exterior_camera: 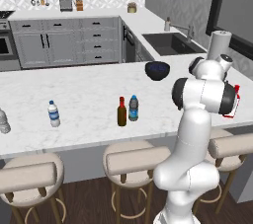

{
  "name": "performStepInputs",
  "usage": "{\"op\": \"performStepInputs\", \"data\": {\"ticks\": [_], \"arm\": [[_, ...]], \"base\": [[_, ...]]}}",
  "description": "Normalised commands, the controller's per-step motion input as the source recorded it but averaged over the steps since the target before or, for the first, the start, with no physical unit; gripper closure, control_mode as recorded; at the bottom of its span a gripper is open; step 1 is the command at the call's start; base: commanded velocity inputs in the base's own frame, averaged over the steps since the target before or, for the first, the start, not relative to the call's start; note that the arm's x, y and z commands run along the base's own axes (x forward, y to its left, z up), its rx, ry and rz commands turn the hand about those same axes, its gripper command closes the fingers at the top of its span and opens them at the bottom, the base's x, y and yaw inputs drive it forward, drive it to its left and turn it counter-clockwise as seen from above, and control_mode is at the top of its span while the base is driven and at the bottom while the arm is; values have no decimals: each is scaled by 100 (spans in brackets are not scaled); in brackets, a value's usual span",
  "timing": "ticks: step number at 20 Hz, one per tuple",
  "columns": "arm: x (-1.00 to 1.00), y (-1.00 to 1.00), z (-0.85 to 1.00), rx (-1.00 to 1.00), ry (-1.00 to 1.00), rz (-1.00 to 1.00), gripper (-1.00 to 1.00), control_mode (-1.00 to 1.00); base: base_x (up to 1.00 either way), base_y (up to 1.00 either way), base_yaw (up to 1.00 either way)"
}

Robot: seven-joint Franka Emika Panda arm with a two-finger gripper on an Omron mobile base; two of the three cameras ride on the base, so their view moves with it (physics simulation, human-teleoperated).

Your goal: Move the plastic bottles in the middle to the plastics group, and the glass bottles in the middle to the glass group.

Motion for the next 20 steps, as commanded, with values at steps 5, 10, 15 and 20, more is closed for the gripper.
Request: {"op": "performStepInputs", "data": {"ticks": [5, 10, 15, 20], "arm": [[-10, 0, -3, 0, 0, 0, -100, -100], [-27, 0, 5, 0, 0, 0, -100, -100], [-24, 5, 10, 0, -1, 0, -100, -100], [-3, 16, 39, 0, -6, 0, -100, -100]], "base": [[0, 0, 0], [0, 0, 0], [0, 0, 0], [0, 0, 0]]}}
